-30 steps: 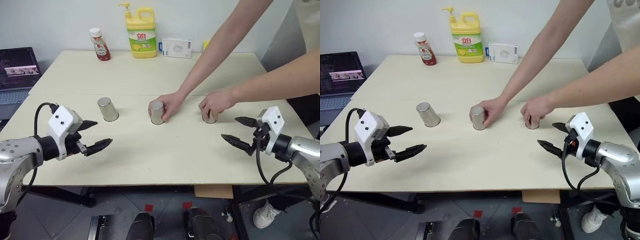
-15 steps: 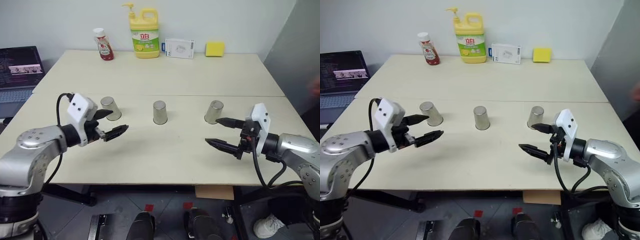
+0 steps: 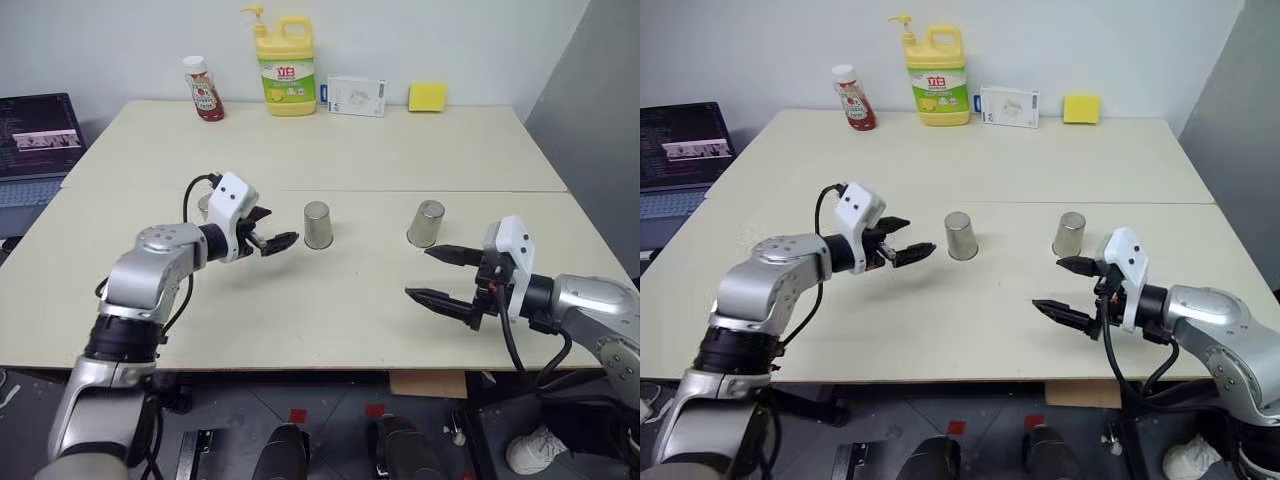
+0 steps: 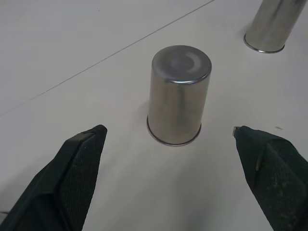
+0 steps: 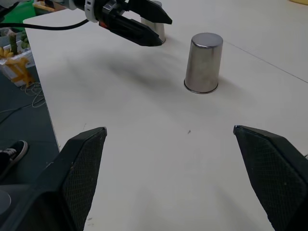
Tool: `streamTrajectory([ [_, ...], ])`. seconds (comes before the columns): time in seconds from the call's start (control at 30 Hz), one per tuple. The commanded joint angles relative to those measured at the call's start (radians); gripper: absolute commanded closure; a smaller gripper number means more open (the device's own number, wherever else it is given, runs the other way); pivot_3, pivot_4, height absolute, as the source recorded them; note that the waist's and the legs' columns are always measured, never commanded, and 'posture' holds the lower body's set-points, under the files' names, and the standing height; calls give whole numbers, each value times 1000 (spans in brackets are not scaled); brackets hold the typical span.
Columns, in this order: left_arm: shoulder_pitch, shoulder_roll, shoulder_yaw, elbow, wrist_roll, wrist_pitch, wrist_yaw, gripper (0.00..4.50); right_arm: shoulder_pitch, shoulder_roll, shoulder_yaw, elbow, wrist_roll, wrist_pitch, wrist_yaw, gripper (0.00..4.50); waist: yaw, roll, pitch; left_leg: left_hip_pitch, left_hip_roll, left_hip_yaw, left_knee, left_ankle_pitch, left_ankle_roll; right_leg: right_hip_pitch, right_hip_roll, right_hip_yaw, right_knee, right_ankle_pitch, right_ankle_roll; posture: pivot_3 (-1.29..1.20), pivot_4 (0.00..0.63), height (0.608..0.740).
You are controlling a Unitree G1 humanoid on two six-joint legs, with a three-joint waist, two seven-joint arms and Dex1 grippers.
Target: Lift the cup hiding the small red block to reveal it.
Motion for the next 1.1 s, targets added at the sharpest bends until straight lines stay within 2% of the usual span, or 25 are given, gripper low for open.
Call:
streamTrajectory([
  [0.03,-68,-40,-28,81,48,-73,-18,0,-5,-3,-24,-44,26,2,-14,12,0,0,0,0,0,0,0,0,0,0,0,0,0,0,0,0,150,740],
  [0.37,-233,-200,-48,380,145,-201,14,0,-38,-1,0,-48,40,25,-37,12,-1,0,0,-1,-1,-1,0,0,0,0,0,0,0,0,0,0,150,740],
  [0.57,-317,-259,-53,543,197,-277,12,0,-61,-7,6,-36,42,25,-37,12,-3,0,0,-1,-1,-1,0,0,0,0,0,0,0,0,0,0,150,740],
  [0.67,-343,-277,-43,602,206,-297,17,486,-61,-7,7,-38,43,25,-40,0,-3,0,0,-1,-1,-1,0,0,0,0,0,0,0,0,0,0,150,740],
  [0.87,-352,-293,-42,637,214,-312,-2,1760,-64,-6,7,-37,41,24,-48,0,-2,0,0,-1,-1,-1,0,0,0,0,0,0,0,0,0,0,150,740],
  [1.1,-353,-286,42,521,149,-284,3,1832,-62,-4,8,-40,39,23,-53,0,-2,0,0,-1,-1,-1,0,0,0,0,0,0,0,0,0,0,150,740],
])
